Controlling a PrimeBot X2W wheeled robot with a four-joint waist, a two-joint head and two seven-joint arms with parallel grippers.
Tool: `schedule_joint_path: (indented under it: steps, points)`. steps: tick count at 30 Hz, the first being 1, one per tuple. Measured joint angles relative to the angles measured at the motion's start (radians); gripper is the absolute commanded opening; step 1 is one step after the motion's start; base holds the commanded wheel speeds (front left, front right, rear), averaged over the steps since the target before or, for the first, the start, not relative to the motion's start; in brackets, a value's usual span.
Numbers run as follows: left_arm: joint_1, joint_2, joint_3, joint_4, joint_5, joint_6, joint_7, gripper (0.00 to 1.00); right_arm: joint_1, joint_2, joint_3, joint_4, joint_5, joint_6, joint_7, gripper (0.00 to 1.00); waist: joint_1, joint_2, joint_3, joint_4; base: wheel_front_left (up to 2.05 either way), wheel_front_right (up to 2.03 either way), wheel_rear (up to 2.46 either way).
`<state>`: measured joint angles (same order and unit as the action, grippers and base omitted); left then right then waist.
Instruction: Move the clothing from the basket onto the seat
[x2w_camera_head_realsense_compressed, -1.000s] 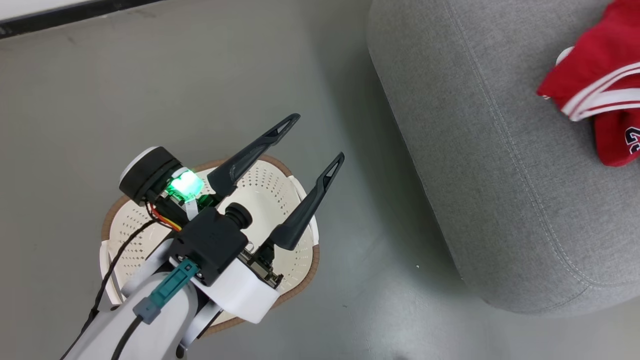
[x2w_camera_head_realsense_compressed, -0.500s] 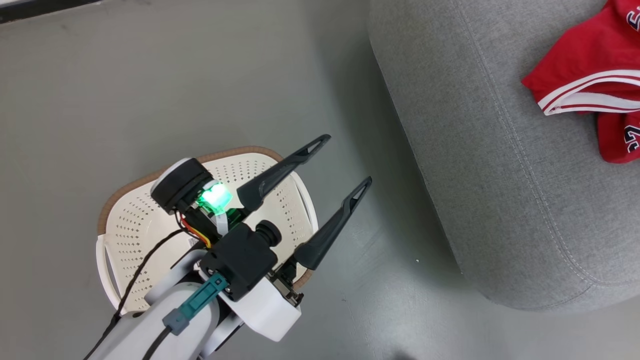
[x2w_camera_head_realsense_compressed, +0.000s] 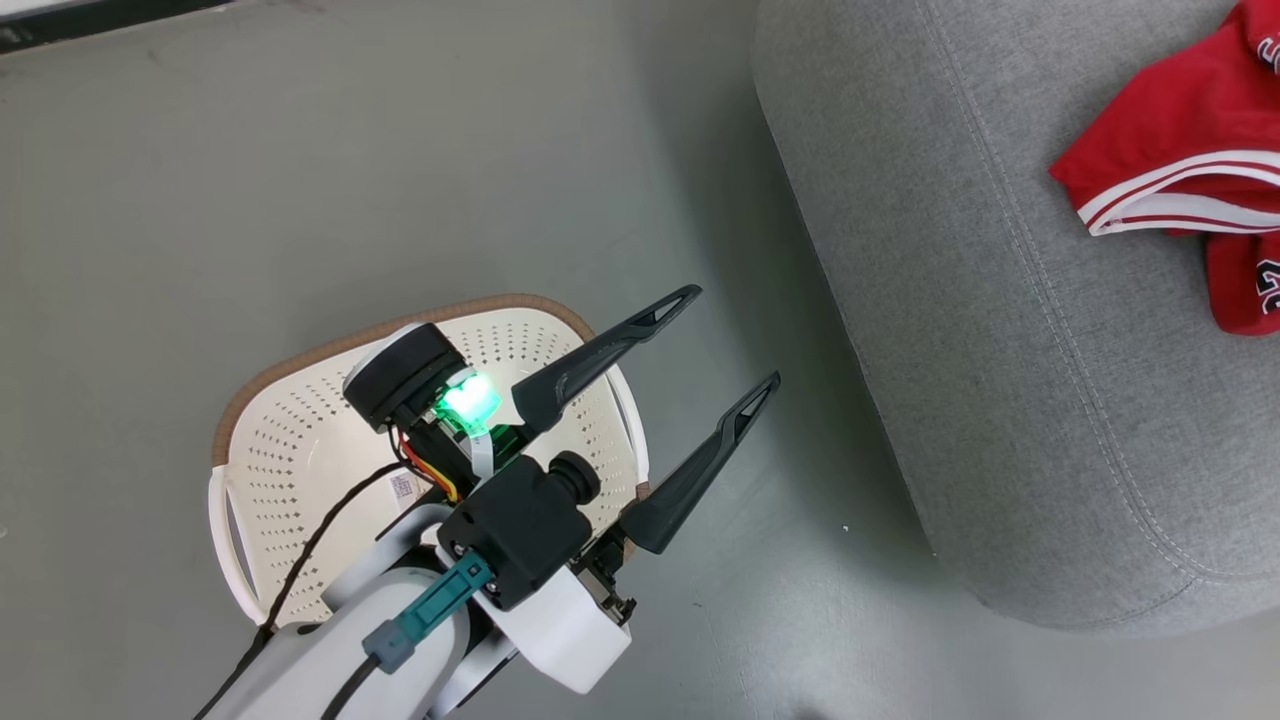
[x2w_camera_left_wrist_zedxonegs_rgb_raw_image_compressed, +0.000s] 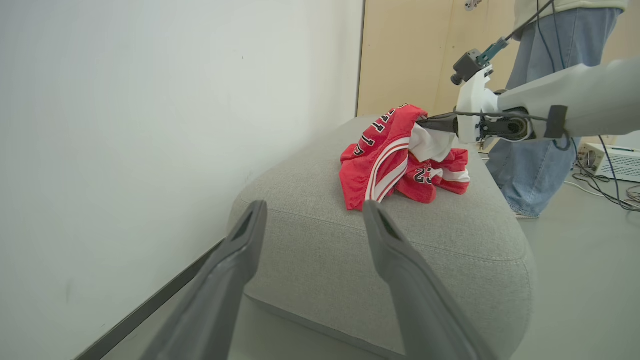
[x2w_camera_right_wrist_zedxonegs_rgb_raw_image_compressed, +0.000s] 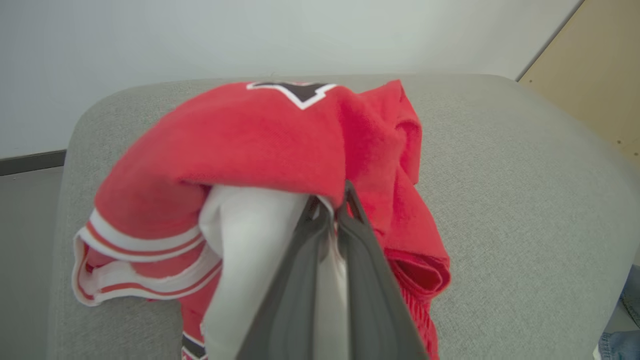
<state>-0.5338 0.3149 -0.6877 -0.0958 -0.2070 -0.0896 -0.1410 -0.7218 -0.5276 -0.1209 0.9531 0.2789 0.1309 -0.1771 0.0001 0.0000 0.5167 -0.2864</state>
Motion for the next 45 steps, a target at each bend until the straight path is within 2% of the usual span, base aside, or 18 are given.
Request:
schedule_joint_path:
  steps: [1,2,14,27,40,45]
  points:
    - [0.000,0.000,-0.002,0.002,0.000,0.000,0.000,1.00,-0.001,0.005,0.003,0.005,0.000,0.000,0.000,0.95,0.0000,0.0000,-0.001,0.000,0.00,0.00,0.00]
    - [0.000,0.001,-0.005,0.004,0.000,-0.001,0.000,1.00,-0.001,0.009,0.007,0.011,0.000,0.000,0.000,1.00,0.0000,0.0000,-0.003,0.000,0.00,0.00,0.00]
    - [0.000,-0.005,-0.020,0.035,-0.001,-0.008,-0.017,1.00,0.006,0.012,0.026,0.016,0.006,0.000,-0.030,1.00,0.0000,0.0000,-0.028,-0.022,0.00,0.00,0.00]
    - [0.002,-0.008,0.003,0.082,-0.021,-0.007,-0.059,1.00,0.066,-0.024,0.053,-0.114,0.076,0.000,-0.056,1.00,0.0000,0.0000,-0.080,-0.065,0.00,0.00,0.00]
    - [0.050,-0.009,0.075,0.107,-0.037,0.058,-0.091,1.00,0.064,-0.007,0.174,-0.290,0.091,0.000,-0.062,1.00,-0.0001,0.0000,-0.155,-0.064,0.00,0.00,0.00]
    - [0.102,-0.005,0.134,0.115,-0.048,0.110,-0.103,1.00,0.061,0.030,0.235,-0.367,0.081,0.000,-0.062,1.00,0.0000,0.0000,-0.193,-0.034,0.00,0.00,0.00]
